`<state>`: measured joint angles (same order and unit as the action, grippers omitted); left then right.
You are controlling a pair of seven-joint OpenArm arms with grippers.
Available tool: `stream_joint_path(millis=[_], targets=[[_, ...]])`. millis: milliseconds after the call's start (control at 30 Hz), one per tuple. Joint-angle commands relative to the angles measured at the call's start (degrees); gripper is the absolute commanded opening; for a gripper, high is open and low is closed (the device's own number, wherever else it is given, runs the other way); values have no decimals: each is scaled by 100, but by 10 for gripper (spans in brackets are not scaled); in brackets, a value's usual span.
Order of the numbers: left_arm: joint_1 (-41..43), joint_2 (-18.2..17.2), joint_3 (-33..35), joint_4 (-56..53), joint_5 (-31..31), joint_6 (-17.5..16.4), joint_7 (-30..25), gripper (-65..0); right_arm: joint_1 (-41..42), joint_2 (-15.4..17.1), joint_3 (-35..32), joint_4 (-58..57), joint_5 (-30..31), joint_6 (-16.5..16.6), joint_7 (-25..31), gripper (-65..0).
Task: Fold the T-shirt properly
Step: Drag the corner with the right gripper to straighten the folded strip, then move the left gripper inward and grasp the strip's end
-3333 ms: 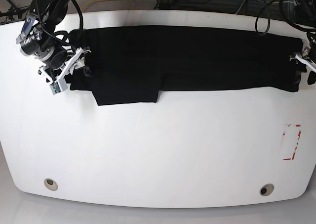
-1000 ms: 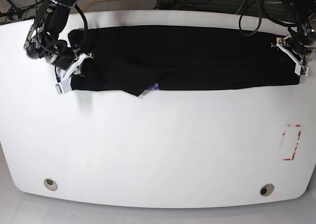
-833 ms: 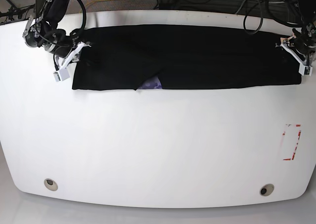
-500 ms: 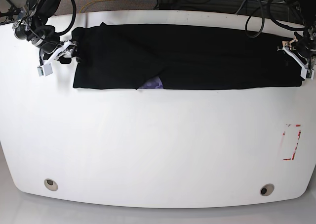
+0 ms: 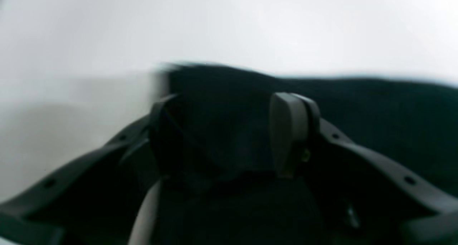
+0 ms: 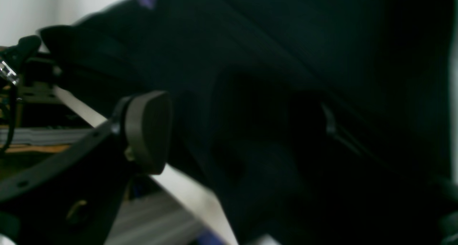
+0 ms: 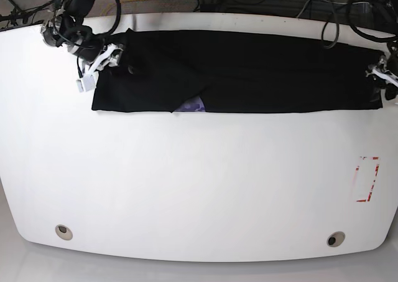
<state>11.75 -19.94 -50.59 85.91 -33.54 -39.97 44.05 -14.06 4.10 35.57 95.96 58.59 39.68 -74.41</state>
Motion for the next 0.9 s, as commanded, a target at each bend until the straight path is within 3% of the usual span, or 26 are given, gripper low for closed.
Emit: stream_joint_path(millis=[0,300,700,800,867], targets=[[-10,-102,-150,-121,-158,-3,-84,-304,31,34,-115,114,-237,32,219,-162],[-414,-735,-124,-1835,-70,-3,232,-207,312,-10,-661,96,-1265,32,509,-162],[-414,-770,896,-2371,-105,-3,258,-208,338,8,-652,114,-1336,32,527,-162],[-283,-744,984,-2345,-105,-3,258,-239,338,17,-652,114,-1336,32,527,-162],[-195,-744,984,-2336,-114,-3,258,-346,338,34,-652,96,-1344,32,536,-163]])
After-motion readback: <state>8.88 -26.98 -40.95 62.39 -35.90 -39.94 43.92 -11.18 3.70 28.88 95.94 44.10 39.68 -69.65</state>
